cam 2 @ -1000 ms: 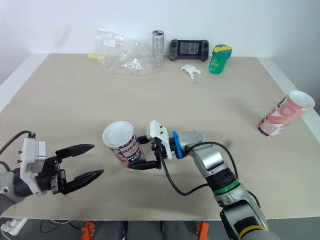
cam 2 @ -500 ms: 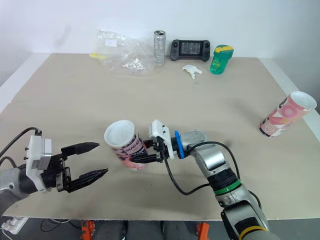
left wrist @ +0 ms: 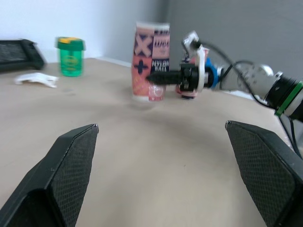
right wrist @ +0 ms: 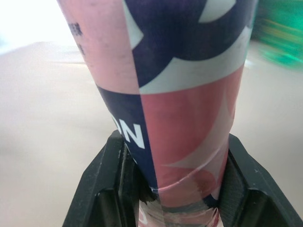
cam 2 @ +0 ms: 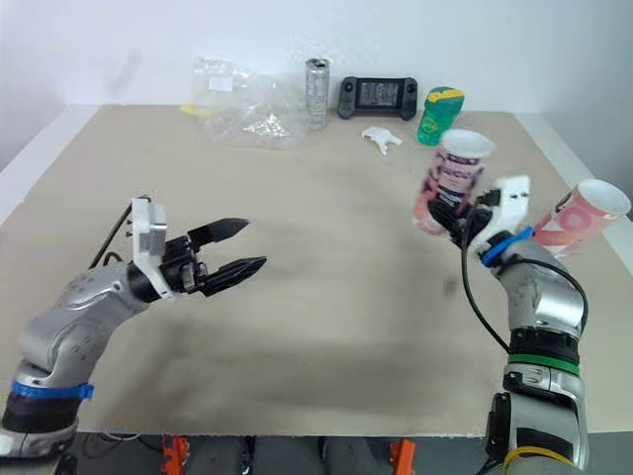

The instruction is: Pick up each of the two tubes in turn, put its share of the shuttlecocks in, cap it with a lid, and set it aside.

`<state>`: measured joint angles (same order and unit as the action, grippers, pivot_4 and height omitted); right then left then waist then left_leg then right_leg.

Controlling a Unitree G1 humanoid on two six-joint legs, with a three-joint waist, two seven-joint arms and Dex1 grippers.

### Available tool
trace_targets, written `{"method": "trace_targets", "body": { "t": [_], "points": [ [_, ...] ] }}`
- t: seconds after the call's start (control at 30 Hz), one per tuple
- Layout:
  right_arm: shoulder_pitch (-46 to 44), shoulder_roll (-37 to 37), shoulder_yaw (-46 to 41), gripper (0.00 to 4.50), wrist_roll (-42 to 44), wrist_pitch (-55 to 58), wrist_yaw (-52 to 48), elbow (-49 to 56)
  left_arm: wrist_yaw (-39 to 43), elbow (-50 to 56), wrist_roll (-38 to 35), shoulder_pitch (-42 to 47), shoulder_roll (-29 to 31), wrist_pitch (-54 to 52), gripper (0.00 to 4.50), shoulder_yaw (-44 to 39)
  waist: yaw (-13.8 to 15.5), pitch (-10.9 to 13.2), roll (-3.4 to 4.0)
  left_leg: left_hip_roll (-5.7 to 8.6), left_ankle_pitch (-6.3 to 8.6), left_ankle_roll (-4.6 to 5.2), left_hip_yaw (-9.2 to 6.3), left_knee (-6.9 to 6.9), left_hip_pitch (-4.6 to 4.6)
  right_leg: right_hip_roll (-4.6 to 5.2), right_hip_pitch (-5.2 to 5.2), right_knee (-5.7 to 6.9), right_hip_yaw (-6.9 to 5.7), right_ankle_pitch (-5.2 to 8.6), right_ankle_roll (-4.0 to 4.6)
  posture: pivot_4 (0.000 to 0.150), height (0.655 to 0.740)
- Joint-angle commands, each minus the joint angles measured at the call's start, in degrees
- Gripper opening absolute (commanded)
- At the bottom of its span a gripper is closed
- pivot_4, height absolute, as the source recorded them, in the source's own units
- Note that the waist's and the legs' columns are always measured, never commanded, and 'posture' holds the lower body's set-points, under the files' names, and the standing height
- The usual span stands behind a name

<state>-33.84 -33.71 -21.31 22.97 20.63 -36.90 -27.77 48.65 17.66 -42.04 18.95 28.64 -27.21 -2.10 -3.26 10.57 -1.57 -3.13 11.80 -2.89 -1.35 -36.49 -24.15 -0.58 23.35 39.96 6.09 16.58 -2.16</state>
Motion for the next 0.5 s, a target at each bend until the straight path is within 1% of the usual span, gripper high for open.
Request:
{"method": "trace_targets", "body": {
  "t": [0.03, 0.13, 0.23, 0.33, 0.43, 0.47, 0.5],
  "points": [
    [-1.4, 0.0, -3.7, 2.00, 0.5, -3.0, 4.8, -2.2, 3.1, -2.3, 2.0, 2.4, -0.3, 2.5, 4.50, 1.1, -0.3, 0.0, 0.06, 0.00, 0.00, 0.00, 0.04, 0.03, 0.02, 0.00, 0.02, 0.02, 0.03, 0.00, 0.00, 0.150, 0.7236],
    [1.0, 1.4, -4.3, 2.00, 0.1, -4.7, 7.6, -2.4, 4.8, -6.8, 3.7, 6.2, -2.0, 4.0, 4.50, 2.5, -0.2, 0.0, 0.07, 0.00, -0.01, -0.02, 0.03, 0.03, 0.02, 0.00, 0.00, 0.03, -0.01, 0.00, 0.00, 0.150, 0.7236],
    [2.5, 1.9, -3.2, 2.00, -0.5, -5.4, 7.3, -2.4, 5.5, -7.8, 4.1, 7.0, -2.9, 4.3, 4.50, 2.5, -0.2, 0.0, 0.09, 0.03, -0.02, -0.03, 0.11, -0.04, 0.02, 0.03, -0.03, 0.02, 0.08, -0.07, -0.14, 0.150, 0.7236],
    [3.7, 1.9, -2.1, 2.00, -1.6, -6.5, 7.2, -4.9, 5.7, -7.9, 4.2, 7.2, -3.7, 4.9, 4.50, 2.3, -0.2, 0.0, 0.07, 0.08, -0.02, -0.03, 0.11, -0.11, 0.02, 0.08, -0.09, -0.01, 0.09, -0.09, -0.23, 0.150, 0.7236],
    [5.1, 1.5, -0.1, 2.87, -3.1, -6.7, 5.7, -7.6, 5.1, -8.1, 4.2, 7.8, -4.8, 5.0, 4.50, 1.9, -0.2, -0.1, -0.03, 0.08, -0.02, -0.04, 0.09, -0.15, 0.05, 0.08, -0.14, -0.01, 0.07, -0.11, -0.26, 0.150, 0.7236],
    [5.3, 1.5, 0.3, 3.34, -3.5, -6.6, 5.7, -8.7, 5.0, -8.1, 4.3, 7.9, -5.0, 5.1, 4.50, 1.7, -0.1, -0.1, -0.12, 0.08, -0.03, -0.04, 0.09, -0.15, 0.07, 0.08, -0.17, -0.01, 0.07, -0.12, -0.26, 0.150, 0.7236],
    [5.5, 1.4, 0.6, 3.69, -3.7, -6.7, 5.1, -9.4, 4.9, -8.0, 4.4, 8.0, -5.1, 4.9, 4.50, 1.6, -0.1, -0.2, -0.19, 0.07, -0.03, -0.05, 0.08, -0.17, 0.10, 0.08, -0.20, -0.01, 0.06, -0.13, -0.27, 0.150, 0.7236]
  ]
}}
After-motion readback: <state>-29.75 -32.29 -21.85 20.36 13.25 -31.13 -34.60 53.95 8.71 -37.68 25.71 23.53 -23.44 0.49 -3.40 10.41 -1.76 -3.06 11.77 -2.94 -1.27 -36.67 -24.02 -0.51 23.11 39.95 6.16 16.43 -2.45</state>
